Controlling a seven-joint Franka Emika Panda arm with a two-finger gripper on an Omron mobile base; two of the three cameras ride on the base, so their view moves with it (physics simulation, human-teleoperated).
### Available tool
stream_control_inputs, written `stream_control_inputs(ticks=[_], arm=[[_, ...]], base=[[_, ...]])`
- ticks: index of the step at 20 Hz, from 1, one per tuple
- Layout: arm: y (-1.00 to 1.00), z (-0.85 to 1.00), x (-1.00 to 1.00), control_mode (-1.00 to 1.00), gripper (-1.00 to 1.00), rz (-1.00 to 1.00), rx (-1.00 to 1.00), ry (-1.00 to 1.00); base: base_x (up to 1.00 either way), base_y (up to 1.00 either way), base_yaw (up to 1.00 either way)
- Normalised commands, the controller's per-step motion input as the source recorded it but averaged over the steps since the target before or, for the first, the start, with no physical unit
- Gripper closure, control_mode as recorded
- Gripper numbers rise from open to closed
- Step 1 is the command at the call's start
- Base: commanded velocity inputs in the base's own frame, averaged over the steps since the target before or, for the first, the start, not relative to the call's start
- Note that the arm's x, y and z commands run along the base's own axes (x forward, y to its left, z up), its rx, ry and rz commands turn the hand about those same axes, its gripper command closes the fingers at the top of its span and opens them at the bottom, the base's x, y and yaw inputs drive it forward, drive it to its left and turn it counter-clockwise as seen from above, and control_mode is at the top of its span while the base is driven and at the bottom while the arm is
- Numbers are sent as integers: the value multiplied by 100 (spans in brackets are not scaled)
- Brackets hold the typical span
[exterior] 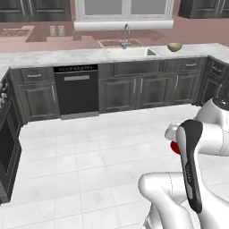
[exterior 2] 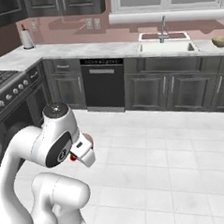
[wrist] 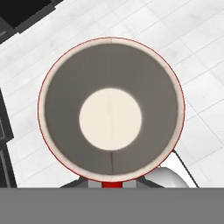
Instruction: Clear the mugs and bowl far away from the sink.
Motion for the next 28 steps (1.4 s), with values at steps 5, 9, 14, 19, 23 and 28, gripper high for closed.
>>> stream_control_inputs(ticks=[5, 9, 14, 19, 23, 28], arm=[[0, 0, 0, 100, 100, 0, 0, 0], [0, 0, 0, 100, 100, 0, 0, 0], [0, 0, 0, 100, 100, 0, 0, 0], [0, 0, 0, 100, 100, 0, 0, 0], [0, 0, 0, 100, 100, 0, 0, 0], [0, 0, 0, 100, 100, 0, 0, 0]], base=[[-67, -40, 0], [-61, -52, -4], [-47, -54, -11], [-29, -51, -18], [-23, -52, -17], [-20, -51, -16]])
